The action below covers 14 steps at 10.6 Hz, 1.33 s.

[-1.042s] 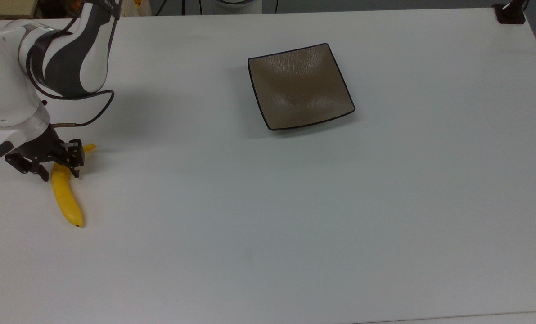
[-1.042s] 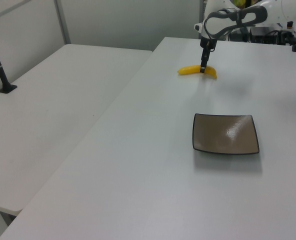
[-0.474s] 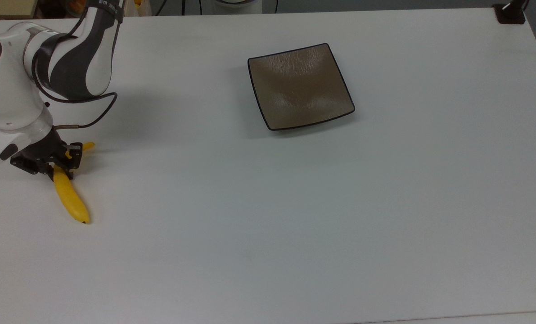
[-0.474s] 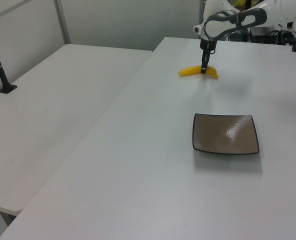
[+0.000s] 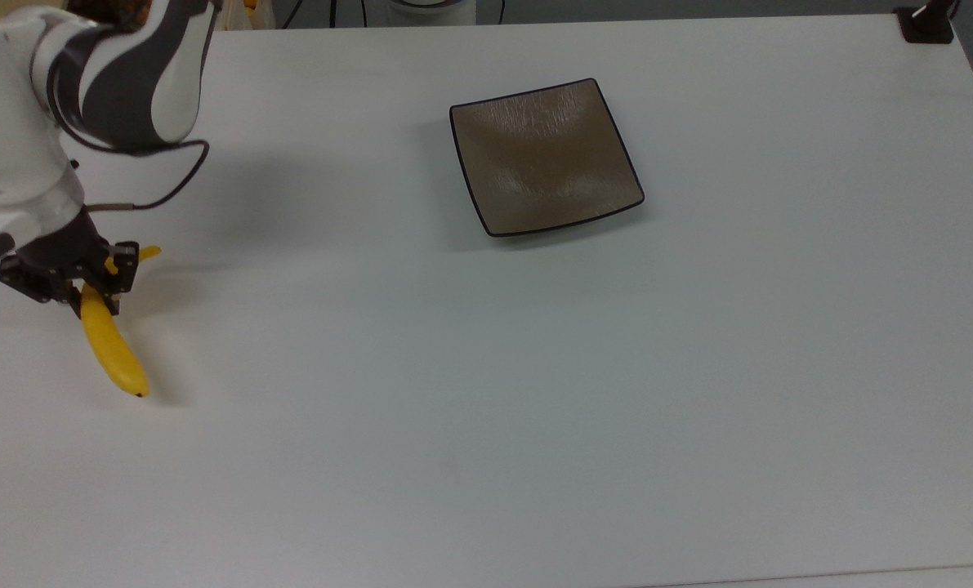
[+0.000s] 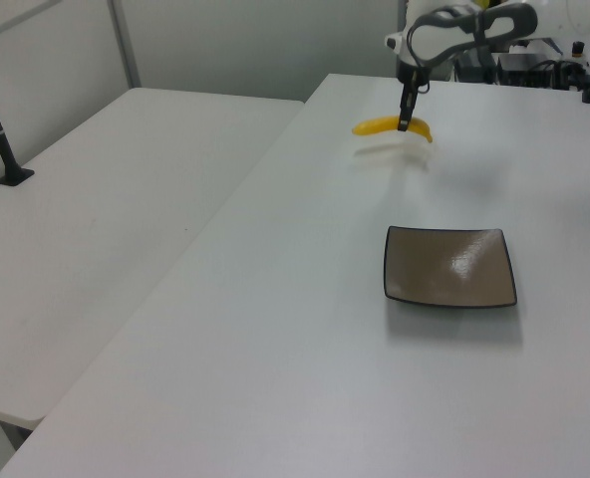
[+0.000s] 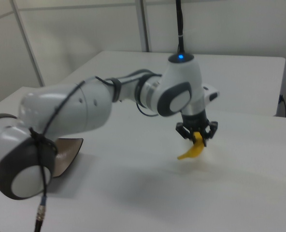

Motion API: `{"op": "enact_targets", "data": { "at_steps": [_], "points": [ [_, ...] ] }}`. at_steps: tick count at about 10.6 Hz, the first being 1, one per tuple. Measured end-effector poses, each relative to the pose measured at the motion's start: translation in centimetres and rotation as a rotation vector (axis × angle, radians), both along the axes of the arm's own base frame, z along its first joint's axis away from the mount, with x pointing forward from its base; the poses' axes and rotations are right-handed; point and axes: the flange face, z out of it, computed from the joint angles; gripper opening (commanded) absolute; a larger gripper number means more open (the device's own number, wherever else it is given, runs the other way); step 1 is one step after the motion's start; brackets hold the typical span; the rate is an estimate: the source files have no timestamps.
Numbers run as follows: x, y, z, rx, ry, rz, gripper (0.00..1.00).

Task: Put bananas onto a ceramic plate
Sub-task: 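Close the gripper on the banana and lift it off the table, then carry the held banana over to the brown square plate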

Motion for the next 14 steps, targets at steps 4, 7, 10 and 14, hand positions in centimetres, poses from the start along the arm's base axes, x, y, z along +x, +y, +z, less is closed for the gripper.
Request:
{"op": "enact_targets", "data": {
  "at_steps": [4,7,10,14],
  "points": [
    [-4.1,6.3,10.6,0.077,0.104,0.053,0.0],
    [-7.7,15.2,15.7,0.118,0.255,0.142,0.0],
    [-12.3,23.4,16.8,0.125,0.376,0.097,0.0],
    [-15.1,32.4,14.0,0.081,0.478,-0.166,0.01]
  ]
}}
